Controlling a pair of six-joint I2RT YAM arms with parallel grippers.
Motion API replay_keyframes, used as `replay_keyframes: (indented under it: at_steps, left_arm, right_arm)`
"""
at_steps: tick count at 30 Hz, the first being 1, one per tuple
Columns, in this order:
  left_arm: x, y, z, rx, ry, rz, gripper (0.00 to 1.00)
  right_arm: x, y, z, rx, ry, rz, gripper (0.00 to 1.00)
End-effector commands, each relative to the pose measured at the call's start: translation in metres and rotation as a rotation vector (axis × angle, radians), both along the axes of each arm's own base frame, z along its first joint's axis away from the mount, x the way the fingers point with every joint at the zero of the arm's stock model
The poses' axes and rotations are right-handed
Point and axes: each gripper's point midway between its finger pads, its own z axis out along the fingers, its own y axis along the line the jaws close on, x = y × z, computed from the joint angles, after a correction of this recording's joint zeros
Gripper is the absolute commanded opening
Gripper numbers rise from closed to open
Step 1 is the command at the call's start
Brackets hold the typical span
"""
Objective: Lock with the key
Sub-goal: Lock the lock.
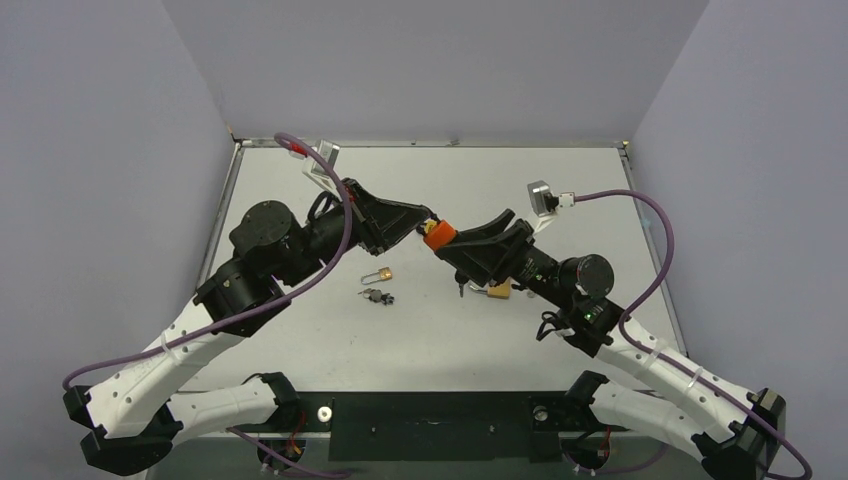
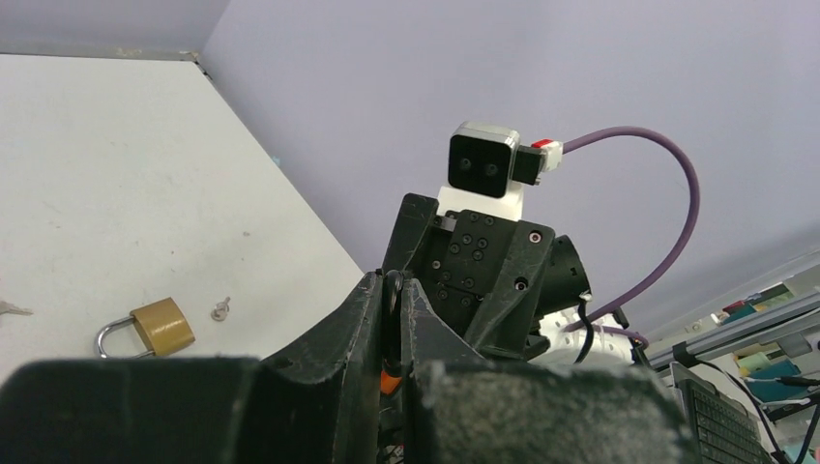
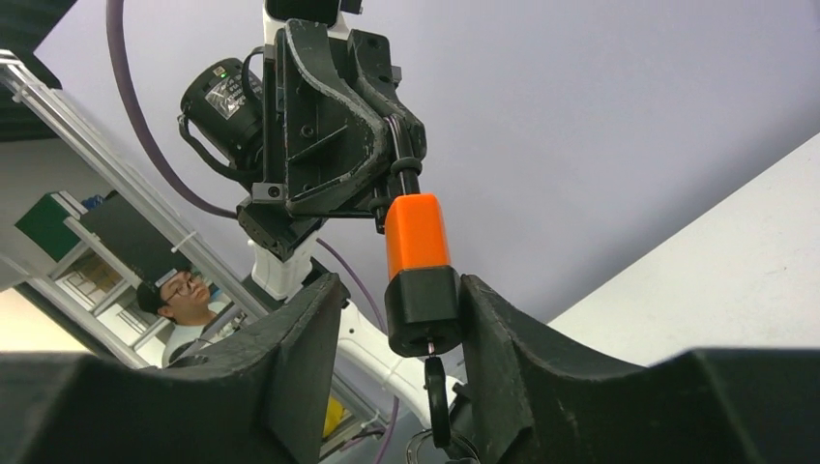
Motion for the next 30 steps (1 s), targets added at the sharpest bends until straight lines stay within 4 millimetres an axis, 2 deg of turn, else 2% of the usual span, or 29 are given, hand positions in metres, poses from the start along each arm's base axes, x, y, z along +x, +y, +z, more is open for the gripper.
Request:
replay_keyframes:
  at_steps: [1,4,9,11,15,17,18,20,24,30]
  left_arm:
    - [0.0,0.014,0.043,-0.136,-0.081,0.047,0.0]
    - [0.001,0.012,0.04,-0.131,-0.079,0.04,0.0]
    - [0.001,0.008,0.035,-0.122,-0.071,0.031,0.0]
    - [0.002,0.007,0.032,-0.114,-0.069,0.031,0.0]
    - [-0.001,0.004,0.024,-0.09,-0.06,0.006,0.0]
    - [-0.004,0.003,0.019,-0.064,-0.065,-0.013,0.0]
    - [-0.005,0.002,0.016,-0.052,-0.066,-0.018,0.01]
    - [-0.007,0.003,0.007,-0.014,-0.065,-0.027,0.11]
    - [-0.014,0.005,-0.009,0.051,-0.071,-0.059,0.22]
    - [-0.027,0.007,-0.018,0.123,-0.119,-0.15,0.26]
  right_arm:
    - [-0.005,-0.014,0.029,0.13,-0.036,-0.015,0.42]
    - [-0.004,-0.015,0.028,0.148,-0.022,-0.015,0.36]
    - [-0.001,-0.016,0.03,0.143,-0.019,-0.034,0.35]
    - [0.001,-0.017,0.03,0.136,-0.015,-0.05,0.31]
    - [0.007,-0.02,0.029,0.104,-0.009,-0.098,0.07]
    - [0.007,-0.021,0.028,0.075,-0.014,-0.114,0.0]
    - [0.007,-0.022,0.028,0.06,-0.026,-0.124,0.0]
    - [0.006,-0.024,0.029,0.024,-0.044,-0.139,0.0]
    - [0.002,-0.025,0.024,-0.057,-0.082,-0.145,0.0]
    - [-0.011,-0.023,0.01,-0.176,-0.133,-0.088,0.0]
